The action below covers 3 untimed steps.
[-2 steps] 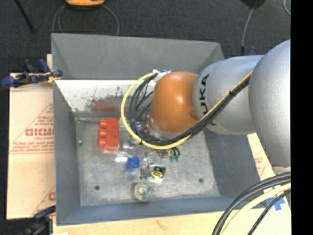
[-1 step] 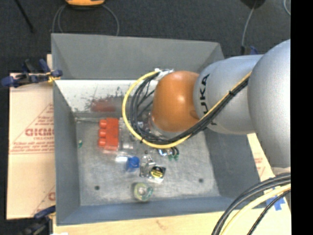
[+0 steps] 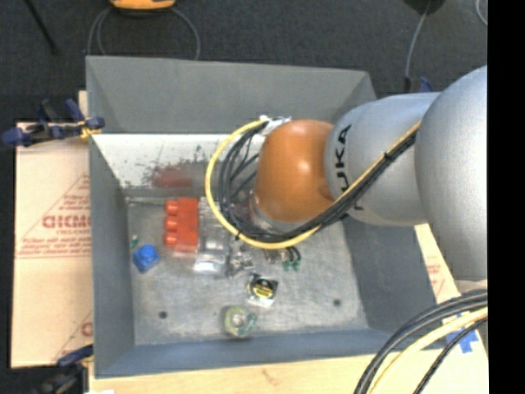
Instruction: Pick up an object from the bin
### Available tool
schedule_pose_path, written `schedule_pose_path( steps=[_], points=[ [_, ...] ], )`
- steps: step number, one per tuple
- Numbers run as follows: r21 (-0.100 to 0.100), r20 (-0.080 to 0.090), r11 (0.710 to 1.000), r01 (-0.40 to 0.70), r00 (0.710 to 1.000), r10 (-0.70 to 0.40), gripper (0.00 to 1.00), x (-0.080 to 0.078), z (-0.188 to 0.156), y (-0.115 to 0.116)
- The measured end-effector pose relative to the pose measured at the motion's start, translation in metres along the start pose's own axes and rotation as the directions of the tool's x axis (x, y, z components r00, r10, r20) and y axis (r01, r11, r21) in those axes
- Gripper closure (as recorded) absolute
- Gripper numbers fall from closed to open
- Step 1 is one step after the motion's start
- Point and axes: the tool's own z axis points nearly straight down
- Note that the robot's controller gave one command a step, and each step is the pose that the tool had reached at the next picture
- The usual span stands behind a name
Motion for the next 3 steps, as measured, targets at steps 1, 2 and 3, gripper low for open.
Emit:
schedule_pose_path(
  steps=[1,2,3],
  points=[
    [0.0,-0.026,1.0,0.001,1.0,-0.001,0.0,0.007,0.005,0.0],
    [0.006,-0.025,0.983,-0.183,0.983,0.183,0.0,0.037,-0.006,-0.032],
    [0.005,-0.016,0.949,-0.316,0.949,0.316,0.0,0.046,0.04,-0.053]
  ],
)
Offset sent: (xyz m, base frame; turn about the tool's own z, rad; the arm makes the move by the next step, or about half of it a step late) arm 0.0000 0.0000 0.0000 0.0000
